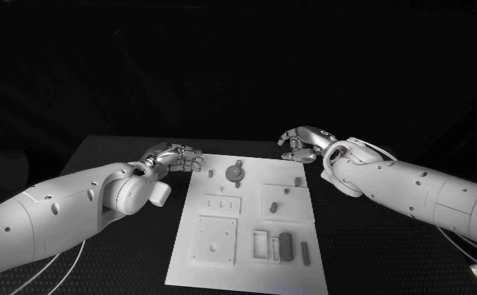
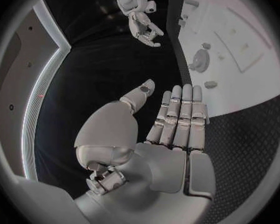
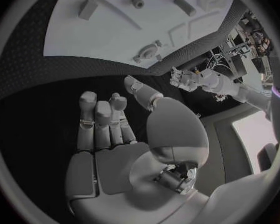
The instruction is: Assemble the parts on the task board
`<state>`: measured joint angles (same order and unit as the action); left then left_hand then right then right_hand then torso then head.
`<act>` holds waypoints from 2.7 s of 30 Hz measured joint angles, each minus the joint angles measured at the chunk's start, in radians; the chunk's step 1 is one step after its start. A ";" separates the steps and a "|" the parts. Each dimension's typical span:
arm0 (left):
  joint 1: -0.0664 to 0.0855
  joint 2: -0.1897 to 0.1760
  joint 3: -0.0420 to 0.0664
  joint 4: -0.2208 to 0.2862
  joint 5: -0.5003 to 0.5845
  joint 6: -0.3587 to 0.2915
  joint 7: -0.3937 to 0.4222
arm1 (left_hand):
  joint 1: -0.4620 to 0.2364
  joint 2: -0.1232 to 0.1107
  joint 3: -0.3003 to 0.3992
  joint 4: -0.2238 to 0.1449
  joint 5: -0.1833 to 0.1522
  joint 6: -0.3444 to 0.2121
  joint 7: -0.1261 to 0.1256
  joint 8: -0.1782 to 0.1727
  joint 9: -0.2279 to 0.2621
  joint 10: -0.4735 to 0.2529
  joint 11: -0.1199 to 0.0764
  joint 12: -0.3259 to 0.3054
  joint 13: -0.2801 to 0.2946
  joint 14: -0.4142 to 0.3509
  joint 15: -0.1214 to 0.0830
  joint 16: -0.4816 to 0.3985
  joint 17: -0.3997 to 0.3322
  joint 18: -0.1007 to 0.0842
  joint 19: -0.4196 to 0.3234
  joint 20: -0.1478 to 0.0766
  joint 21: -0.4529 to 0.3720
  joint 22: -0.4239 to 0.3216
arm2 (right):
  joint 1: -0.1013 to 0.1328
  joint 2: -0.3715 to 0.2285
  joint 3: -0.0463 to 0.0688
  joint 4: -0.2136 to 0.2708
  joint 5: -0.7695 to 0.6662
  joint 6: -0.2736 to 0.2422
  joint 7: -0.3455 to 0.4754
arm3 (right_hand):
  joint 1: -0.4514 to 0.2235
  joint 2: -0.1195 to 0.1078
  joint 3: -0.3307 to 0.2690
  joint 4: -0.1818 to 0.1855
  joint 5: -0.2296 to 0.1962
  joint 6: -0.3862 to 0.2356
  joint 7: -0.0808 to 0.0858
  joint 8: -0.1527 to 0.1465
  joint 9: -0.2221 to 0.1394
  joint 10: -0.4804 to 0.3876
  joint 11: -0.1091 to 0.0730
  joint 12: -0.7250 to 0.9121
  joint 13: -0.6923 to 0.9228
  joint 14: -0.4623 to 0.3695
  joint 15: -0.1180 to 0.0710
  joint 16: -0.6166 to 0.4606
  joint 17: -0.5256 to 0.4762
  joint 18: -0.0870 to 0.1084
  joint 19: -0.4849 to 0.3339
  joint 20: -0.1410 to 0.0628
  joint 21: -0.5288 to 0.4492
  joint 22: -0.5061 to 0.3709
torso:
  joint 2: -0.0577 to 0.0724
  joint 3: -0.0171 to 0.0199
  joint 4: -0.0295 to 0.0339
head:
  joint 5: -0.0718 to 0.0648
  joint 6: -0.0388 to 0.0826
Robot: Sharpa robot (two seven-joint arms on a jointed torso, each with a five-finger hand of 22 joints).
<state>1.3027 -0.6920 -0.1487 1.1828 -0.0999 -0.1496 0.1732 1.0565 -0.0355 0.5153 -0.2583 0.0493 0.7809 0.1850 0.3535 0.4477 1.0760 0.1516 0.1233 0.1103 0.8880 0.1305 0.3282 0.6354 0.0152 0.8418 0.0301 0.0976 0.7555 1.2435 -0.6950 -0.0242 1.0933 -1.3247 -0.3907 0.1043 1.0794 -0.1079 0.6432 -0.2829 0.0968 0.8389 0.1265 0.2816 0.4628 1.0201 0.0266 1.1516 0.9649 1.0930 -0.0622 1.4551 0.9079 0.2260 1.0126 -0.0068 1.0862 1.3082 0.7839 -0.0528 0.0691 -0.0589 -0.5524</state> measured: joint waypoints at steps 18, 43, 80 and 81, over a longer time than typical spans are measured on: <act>-0.003 -0.013 0.000 0.015 -0.001 0.002 0.003 | 0.000 0.000 0.000 0.000 0.000 0.000 0.000 0.000 -0.001 0.003 0.004 0.000 -0.001 0.000 0.000 -0.004 0.002 0.000 0.000 0.000 0.000 0.002 | -0.063 -0.097 -0.001 0.036 0.031 0.050 0.081 | -0.012 -0.073 -0.010 0.018 0.000 -0.023 0.023 -0.025 -0.010 0.000 0.000 -0.006 -0.003 -0.028 0.020 -0.011 -0.001 0.015 -0.020 0.020 -0.019 0.000 | -0.001 -0.0015 0.0022 | -0.037 -0.019; -0.007 -0.012 0.000 0.016 -0.002 0.004 0.004 | 0.000 0.000 0.000 0.000 0.000 0.000 0.000 0.000 -0.002 -0.001 0.007 0.000 -0.002 0.000 0.000 -0.004 0.004 0.000 0.000 0.000 -0.004 0.002 | -0.113 -0.085 -0.001 -0.018 0.001 0.092 0.078 | -0.010 -0.098 -0.007 0.040 0.000 -0.047 0.047 -0.036 -0.017 -0.018 0.018 -0.010 -0.004 -0.053 0.032 -0.012 0.001 0.017 -0.034 0.034 -0.031 0.000 | -0.002 -0.0027 0.0049 | -0.059 -0.041; -0.008 -0.019 0.000 0.017 -0.003 0.007 0.004 | 0.000 0.000 0.000 0.000 0.000 0.000 0.000 0.000 -0.002 -0.001 0.007 0.000 -0.002 0.000 0.000 -0.008 0.005 0.000 0.000 0.000 -0.004 0.003 | -0.135 -0.056 0.000 -0.062 0.004 0.101 0.071 | -0.023 0.010 -0.015 0.062 0.000 -0.019 0.019 0.038 0.018 -0.018 0.018 0.003 -0.014 -0.037 -0.008 -0.003 0.001 0.017 -0.023 0.026 -0.021 0.000 | -0.002 -0.0044 0.0052 | -0.064 -0.047; -0.008 -0.019 0.000 0.017 -0.003 0.007 0.004 | 0.000 0.000 0.000 0.000 0.000 0.000 0.000 0.000 -0.002 -0.001 0.007 -0.003 -0.002 0.000 0.000 -0.008 0.005 0.000 0.000 0.000 -0.004 0.003 | -0.135 -0.057 0.000 -0.064 0.004 0.101 0.070 | -0.023 0.010 -0.015 0.062 0.000 -0.019 0.019 0.038 0.018 -0.018 0.018 0.003 -0.015 -0.037 -0.008 -0.003 0.001 0.017 -0.023 0.026 -0.021 0.000 | -0.002 -0.0044 0.0053 | -0.064 -0.047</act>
<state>1.2949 -0.7107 -0.1487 1.1994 -0.1026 -0.1429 0.1769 1.0565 -0.0355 0.5153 -0.2583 0.0493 0.7805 0.1854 0.3534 0.4458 1.0755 0.1590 0.1198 0.1082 0.8878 0.1305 0.3204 0.6406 0.0152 0.8417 0.0303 0.0937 0.7585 1.1090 -0.7515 -0.0247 1.0294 -1.3211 -0.2894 0.1747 1.0568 -0.0983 0.6279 -0.2206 0.0968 0.8201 0.1454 0.3193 0.4803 1.0019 0.0447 1.1542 0.9497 1.0559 -0.0704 1.4521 0.9084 0.2434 0.9901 0.0196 1.0650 1.3082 0.7822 -0.0572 0.0744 -0.1232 -0.5994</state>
